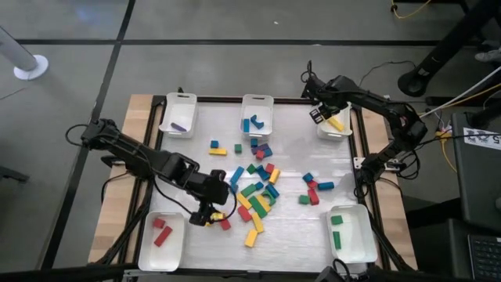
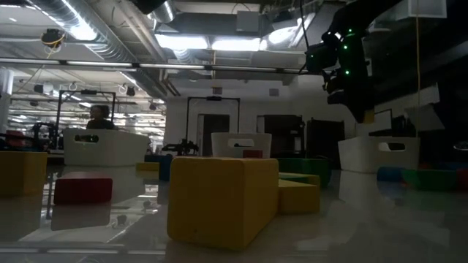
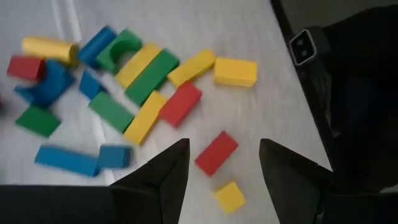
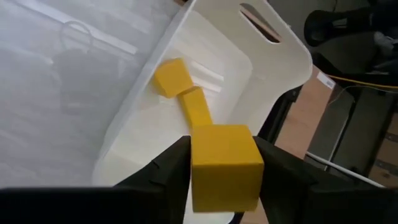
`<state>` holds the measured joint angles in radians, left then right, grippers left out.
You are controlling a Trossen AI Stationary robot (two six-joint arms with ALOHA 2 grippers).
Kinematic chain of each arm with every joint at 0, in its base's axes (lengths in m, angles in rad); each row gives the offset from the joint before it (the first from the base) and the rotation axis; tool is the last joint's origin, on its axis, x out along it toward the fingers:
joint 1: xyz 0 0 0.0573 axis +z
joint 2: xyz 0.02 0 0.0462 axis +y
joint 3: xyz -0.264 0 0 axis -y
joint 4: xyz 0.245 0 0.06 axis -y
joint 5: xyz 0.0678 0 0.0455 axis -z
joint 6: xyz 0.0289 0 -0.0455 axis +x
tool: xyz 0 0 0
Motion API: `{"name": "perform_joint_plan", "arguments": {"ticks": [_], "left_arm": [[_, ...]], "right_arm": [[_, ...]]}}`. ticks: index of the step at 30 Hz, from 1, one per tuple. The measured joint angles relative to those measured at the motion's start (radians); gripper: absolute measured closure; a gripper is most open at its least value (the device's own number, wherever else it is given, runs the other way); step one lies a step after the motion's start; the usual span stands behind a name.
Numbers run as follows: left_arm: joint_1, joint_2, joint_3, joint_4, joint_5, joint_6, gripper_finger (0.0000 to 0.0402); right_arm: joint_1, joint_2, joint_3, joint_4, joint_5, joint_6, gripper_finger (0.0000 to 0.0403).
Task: Sort blocks
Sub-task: Put the yellow block into the top right white bin, then put the red block into the bottom left white bin
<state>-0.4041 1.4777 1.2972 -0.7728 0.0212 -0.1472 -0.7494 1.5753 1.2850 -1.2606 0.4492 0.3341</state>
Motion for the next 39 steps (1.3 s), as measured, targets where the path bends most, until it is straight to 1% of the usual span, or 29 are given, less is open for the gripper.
{"name": "perform_joint_plan", "arguments": {"ticks": [7, 12, 14, 19, 23, 26, 32, 39], "left_arm": [[-0.042, 0.056, 0.0, 0.024, 0.0, 0.073, 0.0218], [-0.048, 0.11, 0.0, 0.027, 0.0, 0.126, 0.0218], [-0.048, 0.139, 0.0, 0.026, -0.001, 0.143, 0.0218], [-0.049, 0.215, 0.0, 0.026, 0.001, 0.226, 0.0218], [-0.054, 0.282, 0.0, 0.027, 0.0, 0.297, 0.0218], [-0.06, 0.329, 0.0, 0.026, 0.0, 0.339, 0.0218], [-0.076, 0.398, 0.0, 0.028, 0.0, 0.412, 0.0218], [-0.074, 0.431, 0.0, 0.039, -0.016, 0.42, 0.0218]], "right_arm": [[0.001, 0.0, 0.0, -0.001, 0.013, 0.001, 0.0185], [0.003, 0.0, 0.0, 0.011, 0.008, 0.001, 0.0164], [0.003, 0.0, 0.0, 0.012, -0.023, 0.002, 0.0162], [0.004, 0.0, 0.0, 0.014, -0.162, 0.01, 0.0165], [0.004, 0.0, 0.0, 0.014, -0.214, 0.01, 0.0166], [0.004, 0.0, 0.0, 0.014, -0.233, 0.01, 0.0166], [0.004, 0.0, 0.0, 0.014, -0.233, 0.01, 0.0166], [0.004, 0.0, 0.0, 0.014, -0.263, 0.044, 0.0166]]}}
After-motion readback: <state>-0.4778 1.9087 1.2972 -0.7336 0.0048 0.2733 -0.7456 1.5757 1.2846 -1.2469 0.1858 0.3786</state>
